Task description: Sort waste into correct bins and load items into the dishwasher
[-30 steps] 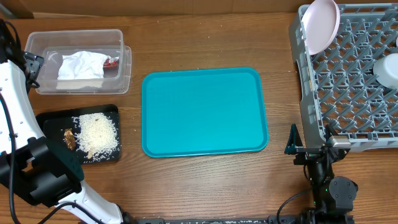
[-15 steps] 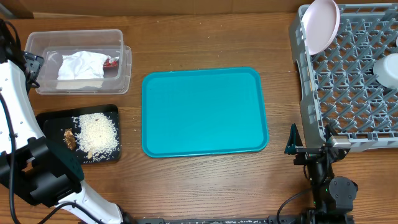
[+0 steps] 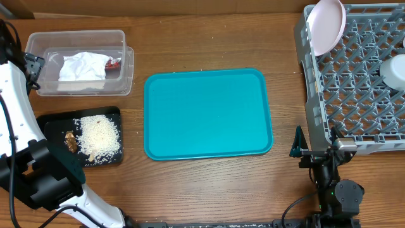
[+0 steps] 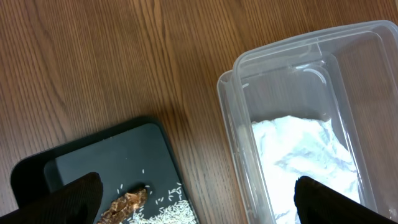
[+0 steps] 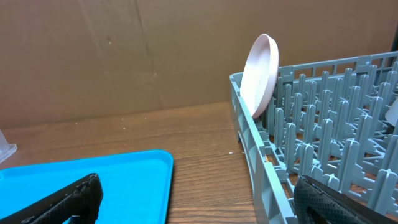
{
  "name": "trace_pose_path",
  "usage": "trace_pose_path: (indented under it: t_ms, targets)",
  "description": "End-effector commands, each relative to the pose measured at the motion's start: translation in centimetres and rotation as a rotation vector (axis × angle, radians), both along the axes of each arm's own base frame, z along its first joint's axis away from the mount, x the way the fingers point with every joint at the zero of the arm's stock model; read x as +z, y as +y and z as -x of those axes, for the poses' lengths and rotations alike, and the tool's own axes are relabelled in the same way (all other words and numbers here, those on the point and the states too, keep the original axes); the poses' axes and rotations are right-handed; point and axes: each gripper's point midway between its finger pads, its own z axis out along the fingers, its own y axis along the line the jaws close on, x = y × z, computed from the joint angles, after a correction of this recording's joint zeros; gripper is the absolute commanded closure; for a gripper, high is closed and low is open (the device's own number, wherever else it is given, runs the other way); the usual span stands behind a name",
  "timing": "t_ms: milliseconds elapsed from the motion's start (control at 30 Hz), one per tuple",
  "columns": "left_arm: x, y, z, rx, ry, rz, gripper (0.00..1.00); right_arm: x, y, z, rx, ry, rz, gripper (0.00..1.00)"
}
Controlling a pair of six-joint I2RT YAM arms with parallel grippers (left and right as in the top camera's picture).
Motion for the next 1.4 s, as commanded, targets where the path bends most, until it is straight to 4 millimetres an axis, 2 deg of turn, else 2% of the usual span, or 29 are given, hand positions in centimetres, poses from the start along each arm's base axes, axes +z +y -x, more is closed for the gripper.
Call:
trace_pose_path:
  t_ms: [0, 100, 300, 433, 667, 800, 933, 1100, 1367]
  targets:
    - [1.5, 0.3, 0.3, 0.006, -0.022, -0.03, 0.0, -0.2, -0.2, 0.0, -0.012, -0.004, 0.007, 0.0]
    - [1.4, 0.3, 0.5, 0.005, -0.007, -0.033, 0.0, -0.2, -0.2, 0.0, -0.012, -0.004, 0.007, 0.0]
    - [0.6, -0.7, 2.4, -0.04, 0.097, 0.005, 0.0, -0.2, -0.2, 0.0, -0.012, -0.004, 0.007, 0.0]
    - [0.3, -2.4, 5.4, -0.053, 0.213, 0.067, 0.0, -0.2, -0.2, 0.0, -0.012, -0.004, 0.007, 0.0]
    - [1.6, -5.1, 10.6, -0.058, 0.343, 0.141, 0.0, -0.2, -0.2, 0.0, -0.012, -0.004, 0.007, 0.0]
    - [1.3, -6.3, 12.3, -0.062, 0.332, 0.151, 0.0, -0.2, -0.2, 0.0, -0.012, -0.004, 0.007, 0.0]
    - [-0.5, -8.3, 12.8, -0.096, 0.235, 0.186, 0.0, -0.2, -0.2, 0.0, -0.012, -0.004, 0.007, 0.0]
    - [-2.8, -11.1, 12.4, -0.268, 0.086, 0.18, 0.0, -0.2, -0.2, 0.0, -0.012, -0.004, 0.007, 0.0]
    - [-4.3, -16.9, 10.8, -0.582, -0.137, 0.059, 0.0, -0.2, -0.2, 0.0, -0.012, -0.004, 0.007, 0.0]
